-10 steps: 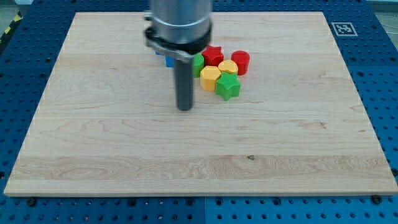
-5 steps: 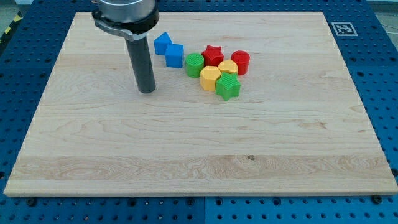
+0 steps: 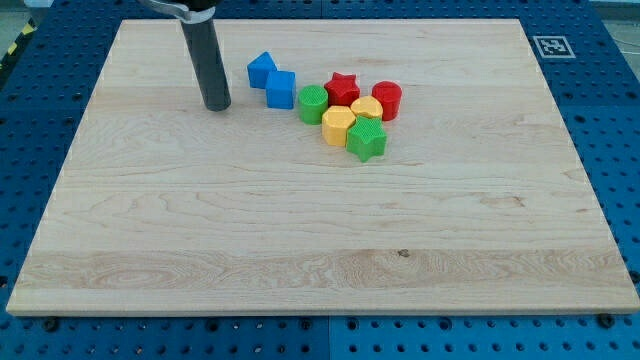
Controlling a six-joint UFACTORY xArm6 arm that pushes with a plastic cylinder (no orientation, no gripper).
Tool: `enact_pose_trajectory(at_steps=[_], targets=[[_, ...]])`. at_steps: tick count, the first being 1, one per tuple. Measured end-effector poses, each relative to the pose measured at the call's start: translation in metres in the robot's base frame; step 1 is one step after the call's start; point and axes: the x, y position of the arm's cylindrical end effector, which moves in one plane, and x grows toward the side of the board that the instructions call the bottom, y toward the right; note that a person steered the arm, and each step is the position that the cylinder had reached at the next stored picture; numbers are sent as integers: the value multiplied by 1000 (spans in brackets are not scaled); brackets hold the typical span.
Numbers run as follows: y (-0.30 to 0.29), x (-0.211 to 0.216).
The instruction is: Separate blue cube from the blue triangle
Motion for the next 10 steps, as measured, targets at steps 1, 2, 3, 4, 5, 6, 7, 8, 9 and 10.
enact_pose_trajectory(at_steps=[1, 2, 3, 4, 5, 6, 7, 8, 9, 10], targets=[[15, 0], [28, 1], [40, 4], [47, 5], [52, 12], [53, 4], [57, -24], [57, -32], [71, -36], [75, -29]])
